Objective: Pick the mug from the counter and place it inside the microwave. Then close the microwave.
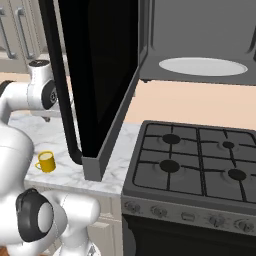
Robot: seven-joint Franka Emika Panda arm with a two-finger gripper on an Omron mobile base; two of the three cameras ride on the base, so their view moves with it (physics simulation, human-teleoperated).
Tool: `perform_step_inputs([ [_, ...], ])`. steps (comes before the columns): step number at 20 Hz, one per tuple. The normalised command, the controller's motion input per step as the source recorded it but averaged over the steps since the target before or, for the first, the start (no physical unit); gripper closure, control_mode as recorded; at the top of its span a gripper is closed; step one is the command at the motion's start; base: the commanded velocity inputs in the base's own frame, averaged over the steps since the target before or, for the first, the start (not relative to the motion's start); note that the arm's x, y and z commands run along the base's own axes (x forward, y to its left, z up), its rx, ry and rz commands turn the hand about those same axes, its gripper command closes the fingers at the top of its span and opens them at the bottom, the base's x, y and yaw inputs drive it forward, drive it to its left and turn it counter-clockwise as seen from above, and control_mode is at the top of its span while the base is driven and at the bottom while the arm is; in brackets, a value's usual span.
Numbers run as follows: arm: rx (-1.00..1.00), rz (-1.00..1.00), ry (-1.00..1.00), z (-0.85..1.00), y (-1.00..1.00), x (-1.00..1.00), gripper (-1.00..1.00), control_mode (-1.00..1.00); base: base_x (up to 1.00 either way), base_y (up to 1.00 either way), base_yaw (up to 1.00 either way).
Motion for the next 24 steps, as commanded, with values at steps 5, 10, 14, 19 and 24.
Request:
perform_step_inputs([
  [5, 0.0, 0.0, 0.0, -0.23, 0.33, 0.0, -1.0, -1.0, 0.0, 0.0, 0.0],
  [10, 0.0, 0.0, 0.03, -0.32, 0.32, -0.02, -1.0, -1.0, 0.0, 0.0, 0.0],
  [14, 0.0, 0.0, 0.01, -0.45, 0.36, -0.15, -1.0, -1.0, 0.0, 0.0, 0.0],
  [19, 0.0, -0.08, 0.0, -0.39, 0.22, -0.16, -1.0, -1.0, 0.0, 0.0, 0.0],
  [24, 0.0, -0.19, 0.01, -0.24, 0.1, -0.22, -1.0, -1.0, 0.0, 0.0, 0.0],
])
